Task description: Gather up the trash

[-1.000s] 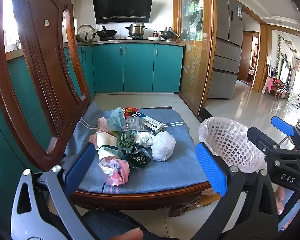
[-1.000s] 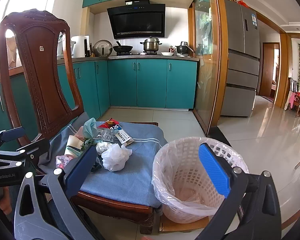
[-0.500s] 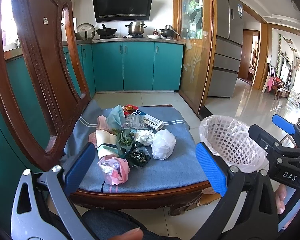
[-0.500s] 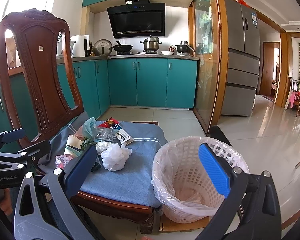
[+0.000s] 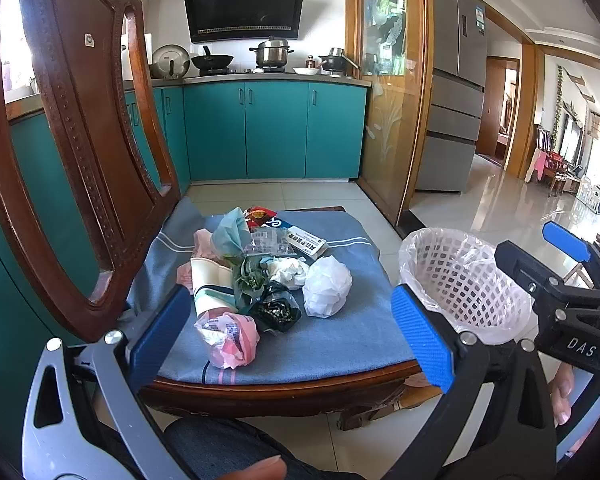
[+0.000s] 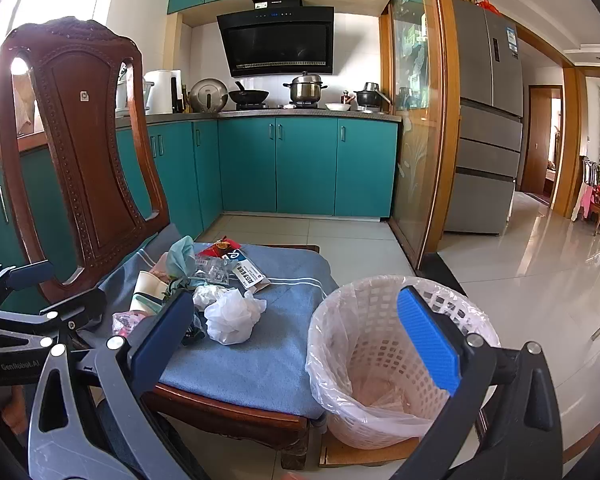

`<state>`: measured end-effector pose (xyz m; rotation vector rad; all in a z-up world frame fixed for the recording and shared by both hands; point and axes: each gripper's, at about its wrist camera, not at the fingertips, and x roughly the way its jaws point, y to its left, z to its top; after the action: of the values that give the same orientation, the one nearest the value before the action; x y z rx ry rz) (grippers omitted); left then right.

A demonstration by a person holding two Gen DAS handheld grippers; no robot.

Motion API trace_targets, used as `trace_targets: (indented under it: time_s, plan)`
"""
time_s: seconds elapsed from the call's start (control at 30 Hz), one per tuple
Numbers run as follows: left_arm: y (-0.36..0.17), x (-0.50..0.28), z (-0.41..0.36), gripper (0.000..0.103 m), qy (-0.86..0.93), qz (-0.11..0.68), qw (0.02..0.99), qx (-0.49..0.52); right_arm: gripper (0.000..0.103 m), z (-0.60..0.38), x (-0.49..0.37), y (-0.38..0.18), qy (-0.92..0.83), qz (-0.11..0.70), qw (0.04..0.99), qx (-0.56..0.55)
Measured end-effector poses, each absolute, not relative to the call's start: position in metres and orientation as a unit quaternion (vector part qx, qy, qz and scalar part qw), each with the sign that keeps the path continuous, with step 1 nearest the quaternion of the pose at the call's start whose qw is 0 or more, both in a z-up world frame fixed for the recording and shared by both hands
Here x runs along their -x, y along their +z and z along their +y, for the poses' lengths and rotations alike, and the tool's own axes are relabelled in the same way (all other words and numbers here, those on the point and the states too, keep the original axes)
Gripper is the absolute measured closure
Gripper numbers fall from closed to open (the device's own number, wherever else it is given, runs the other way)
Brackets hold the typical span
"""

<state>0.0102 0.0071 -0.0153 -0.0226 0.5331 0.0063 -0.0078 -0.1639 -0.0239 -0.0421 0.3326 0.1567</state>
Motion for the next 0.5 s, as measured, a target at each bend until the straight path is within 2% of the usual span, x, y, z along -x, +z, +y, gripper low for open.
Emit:
trace_targets:
  time_s: [0.5]
  plan:
    - [-0.028, -0.021, 0.023, 0.003, 0.025, 0.288, 0.957, 0.027, 0.003, -0.16, -0.001, -0.027, 0.078, 0.176, 0.981, 0.023]
